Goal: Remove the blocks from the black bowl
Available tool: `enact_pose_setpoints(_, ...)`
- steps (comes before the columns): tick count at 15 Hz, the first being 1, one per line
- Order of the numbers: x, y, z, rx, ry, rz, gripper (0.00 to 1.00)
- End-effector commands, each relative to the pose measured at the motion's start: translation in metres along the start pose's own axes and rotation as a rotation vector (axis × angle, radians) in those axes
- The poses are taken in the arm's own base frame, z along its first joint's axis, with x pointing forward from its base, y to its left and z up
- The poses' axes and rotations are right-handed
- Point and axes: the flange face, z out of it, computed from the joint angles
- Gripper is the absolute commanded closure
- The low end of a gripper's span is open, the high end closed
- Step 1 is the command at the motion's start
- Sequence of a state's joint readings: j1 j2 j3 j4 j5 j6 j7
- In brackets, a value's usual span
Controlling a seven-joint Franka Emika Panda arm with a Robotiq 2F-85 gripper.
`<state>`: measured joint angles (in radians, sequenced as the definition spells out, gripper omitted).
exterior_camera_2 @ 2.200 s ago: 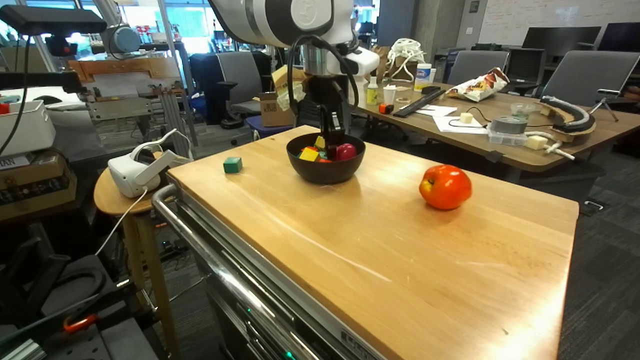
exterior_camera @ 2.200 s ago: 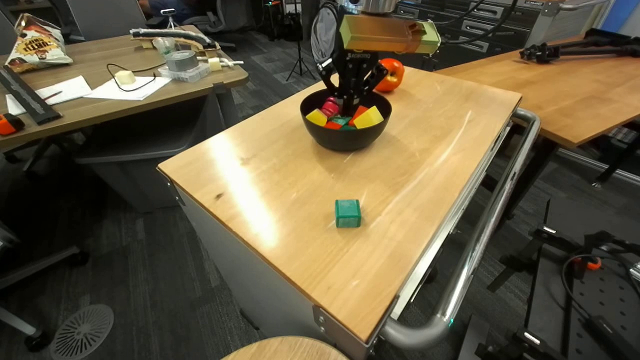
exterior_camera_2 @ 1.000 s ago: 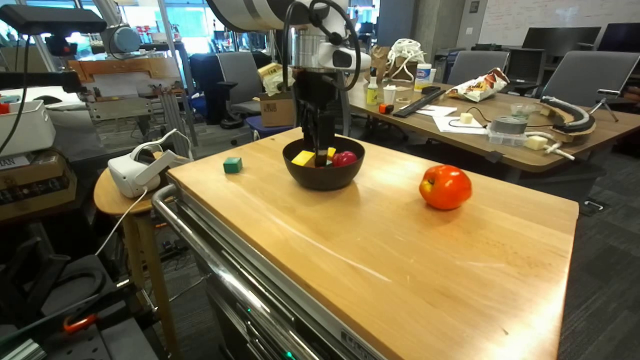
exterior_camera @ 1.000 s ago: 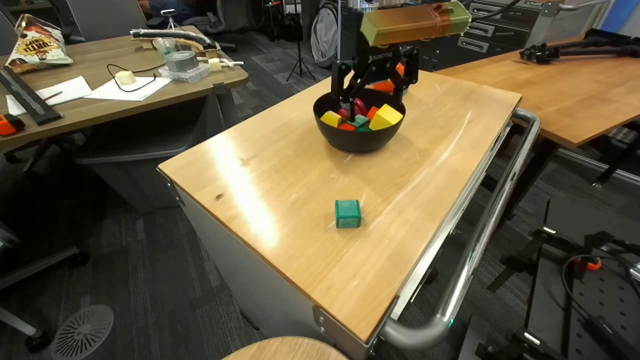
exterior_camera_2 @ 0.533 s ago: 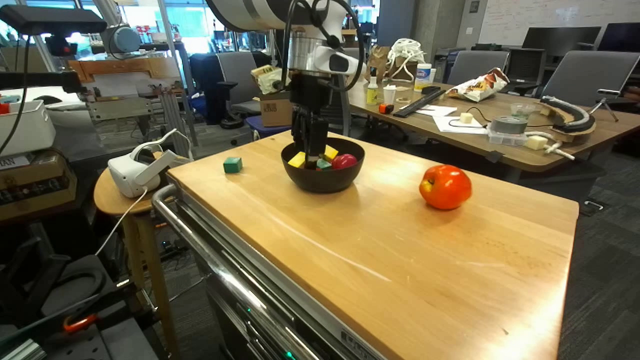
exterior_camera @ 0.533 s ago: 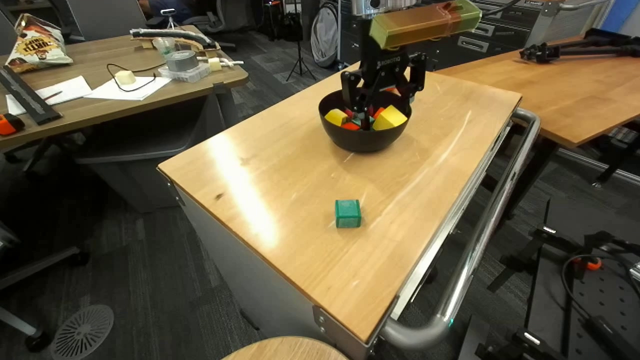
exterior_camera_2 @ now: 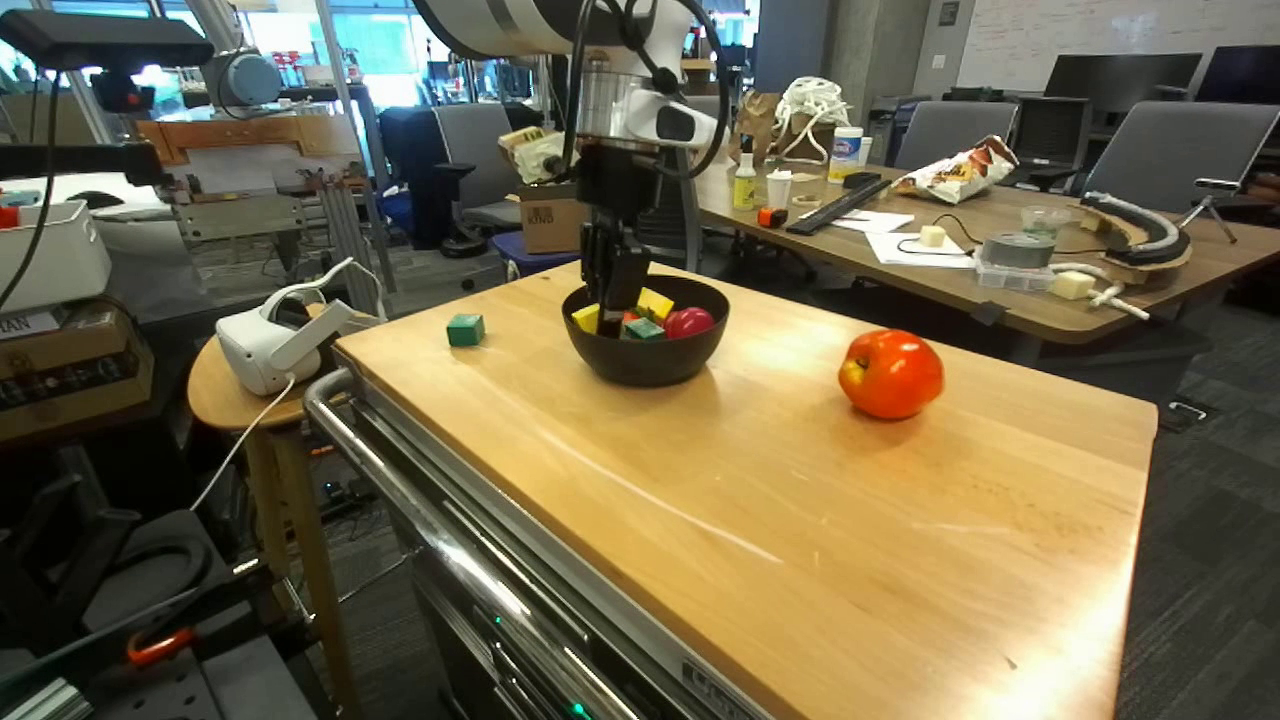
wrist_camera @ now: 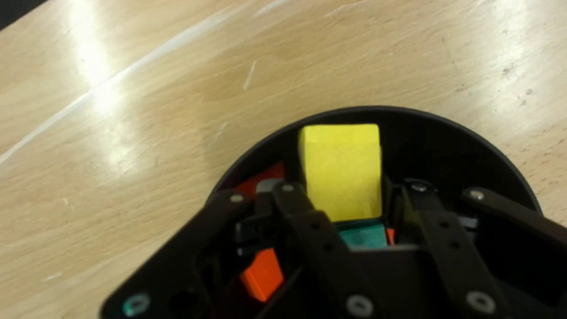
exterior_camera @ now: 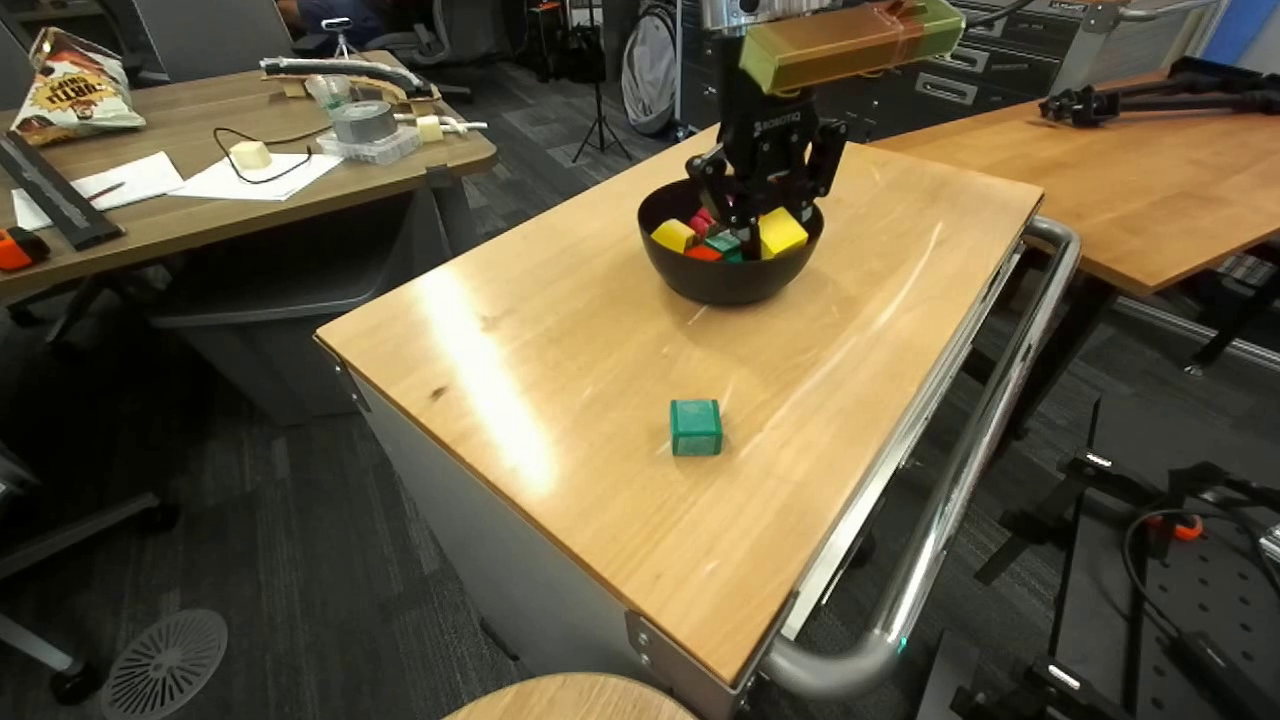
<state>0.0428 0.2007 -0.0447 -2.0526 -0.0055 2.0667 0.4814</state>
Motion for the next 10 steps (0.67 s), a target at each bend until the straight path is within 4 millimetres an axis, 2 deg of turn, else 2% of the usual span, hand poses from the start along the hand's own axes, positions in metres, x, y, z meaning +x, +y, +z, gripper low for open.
enact_pose_setpoints(1, -0.008, -0.006, -0.033, 0.057, 0.027, -0.022, 0.86)
enact_pose_setpoints(3, -0.021, -0.019, -0.059, 0.131, 0.096, -0.053, 0.86)
enact_pose_setpoints(5, -0.035, -0.041, -0.081, 0.193, 0.166, -0.097, 0.86)
enact_pose_setpoints(7, -0.043, -0.070, -0.090, 0.251, 0.203, -0.151, 0.86)
enact_pose_setpoints(9, -0.047, -0.103, -0.078, 0.265, 0.197, -0.188, 0.86)
enact_pose_setpoints(10, -0.046, -0.117, -0.065, 0.250, 0.182, -0.200, 0.86)
